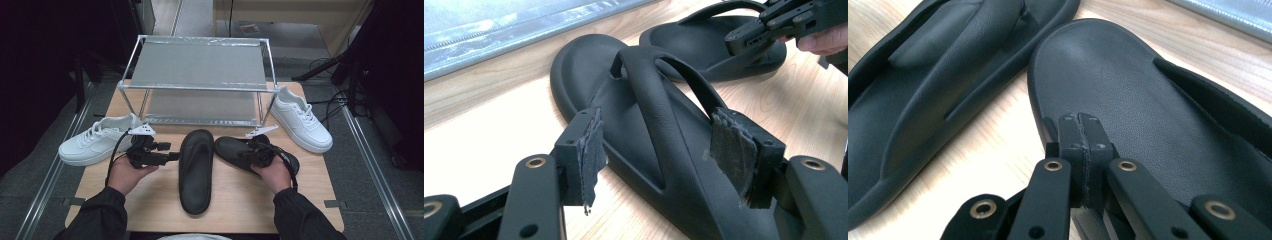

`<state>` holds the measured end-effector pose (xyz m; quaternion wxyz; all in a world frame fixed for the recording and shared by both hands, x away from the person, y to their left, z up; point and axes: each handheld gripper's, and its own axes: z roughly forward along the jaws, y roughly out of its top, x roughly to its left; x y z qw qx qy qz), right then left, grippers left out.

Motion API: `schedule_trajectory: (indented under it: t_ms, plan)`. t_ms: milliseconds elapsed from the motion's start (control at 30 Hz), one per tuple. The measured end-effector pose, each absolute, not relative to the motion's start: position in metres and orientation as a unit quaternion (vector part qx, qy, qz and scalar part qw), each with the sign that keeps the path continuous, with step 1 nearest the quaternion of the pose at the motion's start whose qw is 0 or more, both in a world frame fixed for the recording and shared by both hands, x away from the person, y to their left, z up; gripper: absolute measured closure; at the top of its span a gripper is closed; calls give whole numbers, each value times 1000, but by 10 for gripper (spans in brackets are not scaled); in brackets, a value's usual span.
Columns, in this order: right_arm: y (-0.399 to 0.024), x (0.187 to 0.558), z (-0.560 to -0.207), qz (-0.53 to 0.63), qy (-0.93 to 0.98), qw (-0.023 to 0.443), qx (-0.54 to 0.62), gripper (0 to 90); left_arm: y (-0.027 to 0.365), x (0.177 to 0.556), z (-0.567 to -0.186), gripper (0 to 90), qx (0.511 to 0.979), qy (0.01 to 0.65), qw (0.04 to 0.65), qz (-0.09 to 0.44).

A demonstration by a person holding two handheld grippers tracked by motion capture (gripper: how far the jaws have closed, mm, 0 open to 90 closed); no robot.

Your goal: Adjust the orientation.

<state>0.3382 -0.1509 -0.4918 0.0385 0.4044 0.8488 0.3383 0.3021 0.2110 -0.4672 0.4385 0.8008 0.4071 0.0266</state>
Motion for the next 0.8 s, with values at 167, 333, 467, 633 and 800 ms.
schedule_trajectory:
  t_ms: [167, 333, 467, 633, 800]
  plan:
    - [-155, 335, -492, 338, 848, 31, 407, 900, 210, 304, -466, 381, 802, 403, 440, 26]
    - [-161, 329, -492, 337, 848, 26, 408, 900, 208, 306, -466, 381, 802, 401, 442, 25]
    - [-167, 323, -492, 336, 846, 19, 413, 900, 205, 308, -466, 381, 803, 399, 443, 24]
    - [-171, 318, -492, 336, 845, 16, 416, 900, 202, 311, -465, 381, 805, 393, 443, 20]
    - [-174, 313, -493, 340, 842, 12, 419, 900, 196, 314, -465, 381, 809, 386, 442, 18]
